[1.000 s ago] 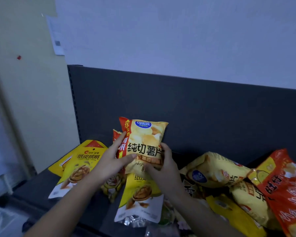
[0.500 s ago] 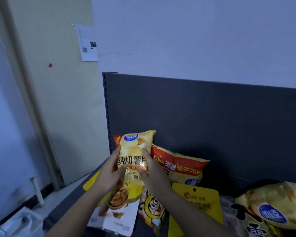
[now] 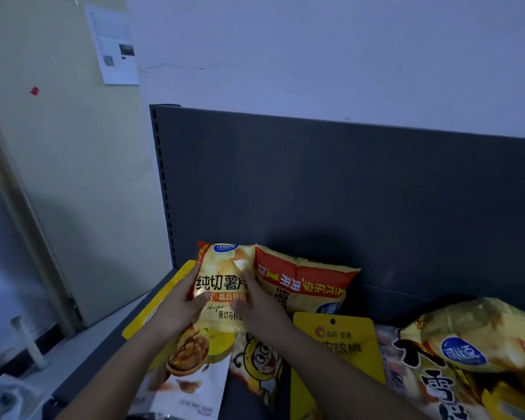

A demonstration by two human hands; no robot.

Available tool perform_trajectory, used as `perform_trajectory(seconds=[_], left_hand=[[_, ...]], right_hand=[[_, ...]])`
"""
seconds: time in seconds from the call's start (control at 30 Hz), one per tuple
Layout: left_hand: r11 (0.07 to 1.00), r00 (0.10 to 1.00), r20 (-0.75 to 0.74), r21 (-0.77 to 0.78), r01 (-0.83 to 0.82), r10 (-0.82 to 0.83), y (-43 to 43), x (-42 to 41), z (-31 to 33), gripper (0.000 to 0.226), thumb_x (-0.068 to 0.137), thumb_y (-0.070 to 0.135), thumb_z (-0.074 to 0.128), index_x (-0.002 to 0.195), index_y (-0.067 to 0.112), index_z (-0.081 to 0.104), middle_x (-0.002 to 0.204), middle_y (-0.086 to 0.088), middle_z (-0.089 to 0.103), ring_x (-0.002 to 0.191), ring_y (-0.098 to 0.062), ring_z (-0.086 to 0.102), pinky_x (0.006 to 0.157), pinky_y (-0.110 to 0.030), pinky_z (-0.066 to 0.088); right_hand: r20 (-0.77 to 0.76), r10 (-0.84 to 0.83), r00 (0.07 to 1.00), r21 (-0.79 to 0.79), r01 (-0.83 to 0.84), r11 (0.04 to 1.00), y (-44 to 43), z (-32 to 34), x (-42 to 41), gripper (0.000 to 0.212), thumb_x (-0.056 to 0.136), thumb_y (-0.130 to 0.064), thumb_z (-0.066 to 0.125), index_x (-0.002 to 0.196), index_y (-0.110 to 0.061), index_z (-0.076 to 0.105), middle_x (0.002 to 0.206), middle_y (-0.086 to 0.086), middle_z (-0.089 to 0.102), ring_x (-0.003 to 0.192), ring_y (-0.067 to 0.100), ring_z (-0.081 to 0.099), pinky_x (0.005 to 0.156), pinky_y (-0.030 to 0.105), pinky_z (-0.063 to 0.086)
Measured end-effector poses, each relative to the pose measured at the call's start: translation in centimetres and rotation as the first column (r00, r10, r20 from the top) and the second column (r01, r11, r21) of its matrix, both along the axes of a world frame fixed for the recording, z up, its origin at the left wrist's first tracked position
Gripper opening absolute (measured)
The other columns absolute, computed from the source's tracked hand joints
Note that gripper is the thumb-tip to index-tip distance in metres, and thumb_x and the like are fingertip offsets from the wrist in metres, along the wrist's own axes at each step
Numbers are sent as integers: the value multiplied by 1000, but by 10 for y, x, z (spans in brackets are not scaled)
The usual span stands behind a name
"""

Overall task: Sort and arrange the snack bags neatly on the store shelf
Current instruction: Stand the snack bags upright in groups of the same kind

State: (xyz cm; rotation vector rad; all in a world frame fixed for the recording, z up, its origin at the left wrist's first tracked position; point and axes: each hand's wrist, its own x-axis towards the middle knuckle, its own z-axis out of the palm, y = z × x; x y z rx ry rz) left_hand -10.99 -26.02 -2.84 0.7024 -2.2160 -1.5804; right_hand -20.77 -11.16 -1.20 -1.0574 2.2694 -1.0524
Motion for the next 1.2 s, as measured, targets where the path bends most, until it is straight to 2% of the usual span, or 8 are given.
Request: perform_trajectory(seconds=[0.27,0.4,0.5,0.73,0.87,1.0,1.1,1.2], left_hand=[[947,974,-176,-261,-187,144,51,13,26,39,89,15,63,122,22,45,108,16,52,110,-18,52,89,-34,41],[862,959,-200,-428,-270,201,87,17,28,46,89,17,64,131,7,47,130,-7,52,123,-28,47,101,-41,39],[868,974,-223,-472,-153,51,143,13,26,41,88,19,63,127,12,51,122,2,52,120,-21,48,96,-33,40],[687,922,202,-619,380,-329,274,-21,2,80,80,70,40,144,22,32,144,6,38,129,-15,39,101,-28,32],[495,826,483,-663,561,-290,315,-30,-17,130,44,96,3,150,22,14,159,0,8,146,-18,8,116,-44,5],[405,840,503,-738,540,-202,320,-34,-35,101,75,84,-3,127,16,50,126,-14,61,110,-30,63,96,-53,42],[404,804,554,-698,591,-217,310,-33,-44,87,80,80,0,122,21,47,113,-7,69,99,-24,69,101,-44,17],[395,789,580,-689,608,-201,301,-32,-41,85,81,79,-2,121,21,47,111,-4,70,98,-21,69,93,-45,25]], right_hand=[[-48,-63,997,-74,60,995,72,30,5,61,95,-26,55,147,-19,24,147,-1,38,135,17,35,102,24,34],[-128,-141,982,-62,134,989,123,40,-3,52,96,-25,51,143,-17,30,142,1,40,130,18,40,89,21,35],[-146,-211,966,-37,208,977,173,38,-13,48,97,-24,51,141,-17,32,140,2,41,126,18,42,91,25,38],[-237,-335,912,109,368,923,296,1,-28,42,93,-27,54,132,-22,38,123,1,47,118,23,49,70,16,38],[-308,-268,913,200,338,920,337,-18,-17,54,90,-25,56,139,-16,34,134,5,42,126,22,39,97,28,36],[-306,-177,935,224,251,942,344,-35,2,69,94,-38,51,150,-22,12,155,0,9,143,20,12,112,28,21],[-294,-213,932,195,277,941,334,-44,8,74,96,-38,49,150,-22,2,157,0,-9,146,20,-1,114,26,14],[-295,-272,916,150,325,934,319,-55,14,73,97,-35,48,150,-20,0,158,2,-11,146,20,-8,115,26,10]])
